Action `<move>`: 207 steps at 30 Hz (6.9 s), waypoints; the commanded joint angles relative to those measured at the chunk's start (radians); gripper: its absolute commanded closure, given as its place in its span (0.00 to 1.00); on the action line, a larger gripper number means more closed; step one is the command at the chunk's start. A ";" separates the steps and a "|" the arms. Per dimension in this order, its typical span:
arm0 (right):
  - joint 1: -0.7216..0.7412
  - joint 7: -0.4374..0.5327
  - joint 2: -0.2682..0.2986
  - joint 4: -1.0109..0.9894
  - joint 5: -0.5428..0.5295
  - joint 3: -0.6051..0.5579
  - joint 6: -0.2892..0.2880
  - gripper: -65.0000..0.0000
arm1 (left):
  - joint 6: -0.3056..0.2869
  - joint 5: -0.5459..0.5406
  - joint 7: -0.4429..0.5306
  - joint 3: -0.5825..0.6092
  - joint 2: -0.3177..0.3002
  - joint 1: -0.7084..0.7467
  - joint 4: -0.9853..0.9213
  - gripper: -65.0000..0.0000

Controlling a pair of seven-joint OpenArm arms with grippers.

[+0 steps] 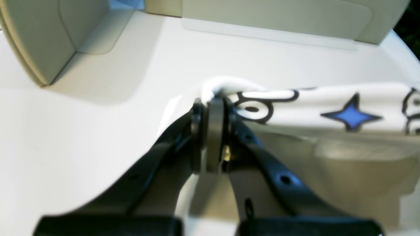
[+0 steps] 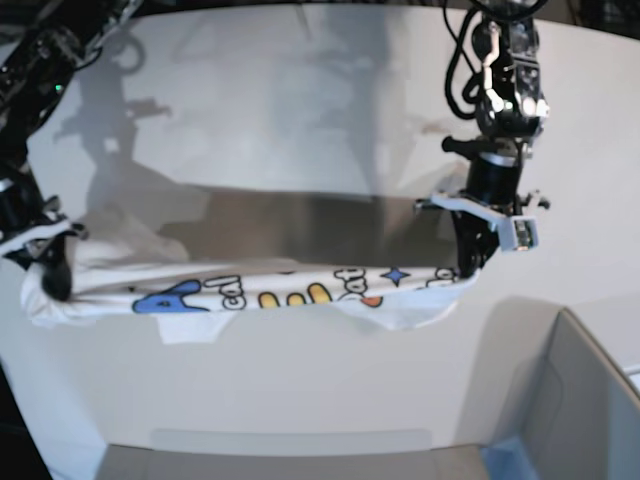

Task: Layout the t-shirt on the table in an organized manner, then fold the t-shirt properly
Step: 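Lift the t-shirt with both grippers and stretch it between them, then release and regrasp the t-shirt edge with the left gripper, then hold the t-shirt edge with both grippers and pull it taut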

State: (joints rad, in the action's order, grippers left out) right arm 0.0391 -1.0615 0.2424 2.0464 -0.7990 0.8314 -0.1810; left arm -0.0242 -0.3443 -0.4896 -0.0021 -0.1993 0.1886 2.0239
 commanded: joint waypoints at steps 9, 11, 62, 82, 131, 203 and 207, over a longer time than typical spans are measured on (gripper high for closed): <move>0.135 0.014 0.136 -0.326 0.091 -0.163 0.002 1.00 | 0.046 0.031 0.006 0.021 -0.068 -0.117 -0.044 0.97; 0.206 0.054 0.148 -0.493 0.146 -0.241 0.002 1.00 | 0.046 0.031 -0.083 0.067 -0.071 -0.200 -0.139 0.96; 0.041 0.103 -0.033 -0.586 0.227 -0.194 0.091 0.54 | 0.048 0.031 -0.407 0.035 -0.067 -0.234 -0.136 0.61; 0.097 0.050 -0.031 -0.588 0.227 -0.261 0.093 0.54 | 0.048 0.031 -0.404 0.035 -0.067 -0.235 -0.139 0.61; 0.262 0.048 -0.016 -0.524 0.229 -0.268 0.090 1.00 | 0.103 0.181 -0.401 0.308 -0.053 -0.194 -0.183 0.60; 0.249 0.048 0.048 -0.540 0.163 -0.119 0.007 1.00 | 0.085 0.577 -0.392 0.442 -0.073 -0.510 -0.527 0.60; 0.249 0.051 0.054 -0.545 0.168 -0.160 0.007 1.00 | 0.071 0.580 -0.438 0.495 -0.073 -0.532 -0.535 0.40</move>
State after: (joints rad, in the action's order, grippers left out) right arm 0.2649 -1.0386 0.2771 1.4849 -0.6174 0.6682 -0.1658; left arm 0.0364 0.2173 -0.9440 0.4969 -0.2665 -0.3130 1.4670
